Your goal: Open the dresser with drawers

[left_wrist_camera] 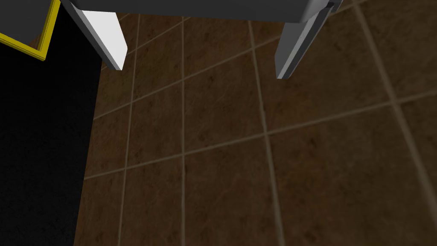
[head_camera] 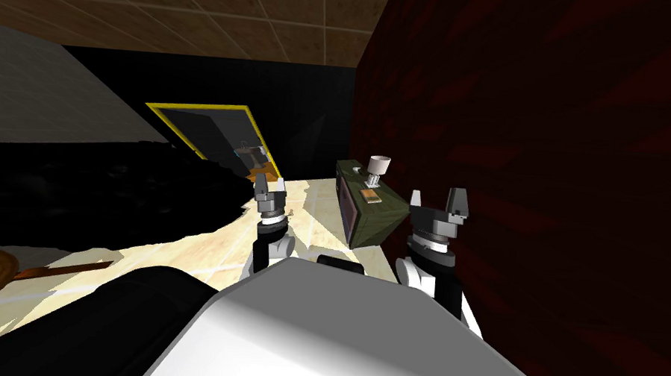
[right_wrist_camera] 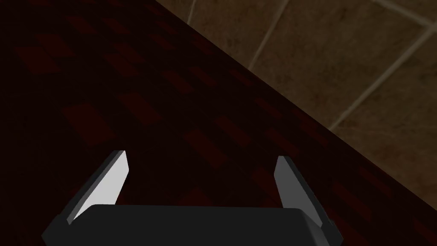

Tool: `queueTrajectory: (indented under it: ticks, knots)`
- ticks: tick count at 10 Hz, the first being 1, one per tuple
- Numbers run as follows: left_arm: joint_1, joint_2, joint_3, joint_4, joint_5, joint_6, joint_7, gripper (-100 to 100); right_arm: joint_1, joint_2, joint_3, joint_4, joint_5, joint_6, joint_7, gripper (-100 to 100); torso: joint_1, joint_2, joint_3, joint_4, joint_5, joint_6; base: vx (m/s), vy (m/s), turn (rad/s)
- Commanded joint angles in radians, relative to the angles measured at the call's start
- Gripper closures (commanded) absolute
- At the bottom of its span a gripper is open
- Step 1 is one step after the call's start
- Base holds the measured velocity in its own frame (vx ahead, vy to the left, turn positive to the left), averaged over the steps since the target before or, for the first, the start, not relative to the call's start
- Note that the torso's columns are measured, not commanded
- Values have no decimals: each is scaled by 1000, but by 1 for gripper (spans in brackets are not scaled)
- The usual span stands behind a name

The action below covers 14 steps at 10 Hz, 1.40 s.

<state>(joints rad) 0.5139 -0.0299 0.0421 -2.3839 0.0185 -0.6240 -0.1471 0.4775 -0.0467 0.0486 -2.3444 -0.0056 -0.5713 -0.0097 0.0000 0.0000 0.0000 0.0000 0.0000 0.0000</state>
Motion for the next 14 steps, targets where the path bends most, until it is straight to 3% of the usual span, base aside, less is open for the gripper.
queueTrajectory:
  ticks: [1, 9, 10, 11, 14]
  knots:
    - [0, 0, 0, 0, 0, 0, 0, 0, 0, 0, 0, 0, 0, 0, 0, 0, 0, 41, -82, 41, 0, 0, 0, 0, 0]
    - [0, 0, 0, 0, 0, 0, 0, 0, 0, 0, 0, 0, 0, 0, 0, 0, 0, 618, -1234, 617, 0, 0, 0, 0, 0]
    - [0, 0, 0, 0, 0, 0, 0, 0, -5, -32, 2, 26, 21, 27, 3, -100, 0, 691, -1382, 691, 0, 0, 26, 59, 9]
    - [0, 0, 0, 0, 0, 0, 0, 0, -9, -46, 3, 44, 36, 45, 4, -100, 3, 724, -1452, 724, 1, 0, 41, 134, 10]
    - [0, 0, 0, 0, 0, 0, 0, 0, -22, -86, 10, 118, 98, 122, 11, -100, 3, 737, -1476, 737, 1, 0, 46, 185, 10]
